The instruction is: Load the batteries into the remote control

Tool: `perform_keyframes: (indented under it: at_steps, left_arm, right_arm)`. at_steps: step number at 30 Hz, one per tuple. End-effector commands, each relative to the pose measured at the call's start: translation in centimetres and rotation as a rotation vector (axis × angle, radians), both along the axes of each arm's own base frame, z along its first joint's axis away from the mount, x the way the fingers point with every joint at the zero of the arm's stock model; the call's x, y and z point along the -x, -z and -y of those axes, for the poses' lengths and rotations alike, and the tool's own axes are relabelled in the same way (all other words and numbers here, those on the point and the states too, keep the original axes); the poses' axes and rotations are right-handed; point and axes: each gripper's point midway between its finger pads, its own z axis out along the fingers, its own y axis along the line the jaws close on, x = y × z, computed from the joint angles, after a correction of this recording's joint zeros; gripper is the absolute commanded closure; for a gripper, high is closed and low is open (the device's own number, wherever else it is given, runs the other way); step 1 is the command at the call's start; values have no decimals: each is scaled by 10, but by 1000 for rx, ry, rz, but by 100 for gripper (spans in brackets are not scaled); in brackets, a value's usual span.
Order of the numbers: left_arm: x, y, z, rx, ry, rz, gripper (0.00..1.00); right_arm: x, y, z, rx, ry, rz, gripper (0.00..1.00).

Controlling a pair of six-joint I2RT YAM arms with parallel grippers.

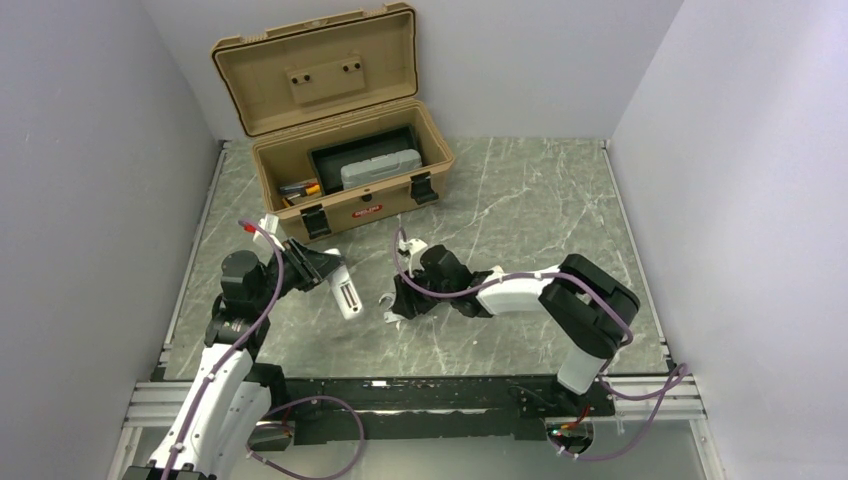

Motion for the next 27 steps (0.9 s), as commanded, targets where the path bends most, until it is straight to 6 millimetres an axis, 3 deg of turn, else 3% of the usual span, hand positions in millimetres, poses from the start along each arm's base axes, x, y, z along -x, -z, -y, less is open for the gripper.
perform_keyframes:
  at_steps: [1,11,15,21,27]
  left_arm:
    - [-1,-18,1,15,15,69,100]
    - [-1,-15,4,37,27,60,100]
    - [0,-14,4,36,30,55,100]
    - [0,-14,4,37,28,54,100]
    - [-1,-12,3,35,28,47,100]
  right_arm:
    - [18,0,12,-18,-8,-38,49]
    - [45,-2,15,-46,-44,-57,49]
    - [32,-1,21,-5,30,-20,49]
    - [4,2,31,114,140,33,41]
    - [7,-1,10,54,44,21,39]
